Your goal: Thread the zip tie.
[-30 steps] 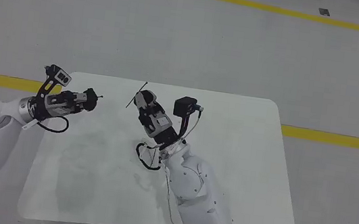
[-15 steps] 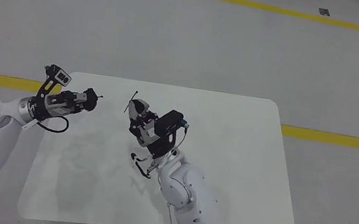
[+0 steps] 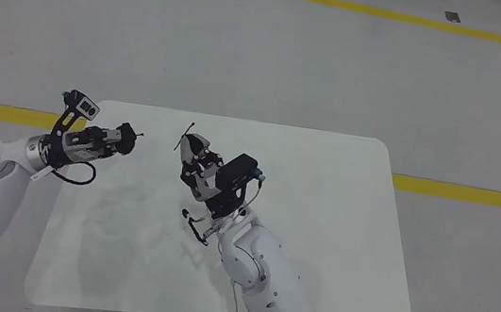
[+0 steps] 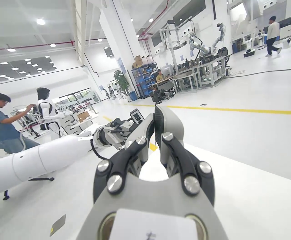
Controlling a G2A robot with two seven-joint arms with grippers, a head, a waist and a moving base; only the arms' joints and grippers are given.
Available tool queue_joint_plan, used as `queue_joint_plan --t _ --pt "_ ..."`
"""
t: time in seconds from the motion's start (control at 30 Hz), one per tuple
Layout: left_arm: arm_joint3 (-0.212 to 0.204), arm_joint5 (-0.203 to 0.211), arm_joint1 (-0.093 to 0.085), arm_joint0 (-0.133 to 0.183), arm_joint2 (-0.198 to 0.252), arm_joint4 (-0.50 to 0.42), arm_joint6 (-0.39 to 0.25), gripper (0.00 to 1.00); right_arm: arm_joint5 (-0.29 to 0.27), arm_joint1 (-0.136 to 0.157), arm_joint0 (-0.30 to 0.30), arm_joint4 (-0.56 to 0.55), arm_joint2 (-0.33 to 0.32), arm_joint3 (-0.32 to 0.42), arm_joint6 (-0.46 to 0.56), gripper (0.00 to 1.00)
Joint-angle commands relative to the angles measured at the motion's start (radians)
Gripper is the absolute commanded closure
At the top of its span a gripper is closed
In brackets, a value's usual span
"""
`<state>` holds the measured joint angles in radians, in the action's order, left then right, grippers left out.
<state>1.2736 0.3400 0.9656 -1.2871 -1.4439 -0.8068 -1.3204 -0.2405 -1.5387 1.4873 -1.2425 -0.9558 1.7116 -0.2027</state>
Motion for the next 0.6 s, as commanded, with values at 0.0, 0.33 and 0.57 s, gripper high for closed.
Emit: queue_joint_plan --t 0.0,0.33,0.57 --pt "0.0 0.0 0.0 0.0 0.0 0.0 0.0 1.0 0.0 0.0 0.0 0.0 0.0 0.0 0.0 1.0" --pt "0.032 0.0 0.006 -0.03 0.023 0.015 0.065 1.0 0.076 -0.002 0.008 -0.025 0.02 0.0 -0.015 1.0" --pt "0.051 0.0 0.021 -0.026 0.104 0.092 0.121 1.0 0.176 -0.009 0.009 -0.064 0.059 -0.018 -0.031 1.0"
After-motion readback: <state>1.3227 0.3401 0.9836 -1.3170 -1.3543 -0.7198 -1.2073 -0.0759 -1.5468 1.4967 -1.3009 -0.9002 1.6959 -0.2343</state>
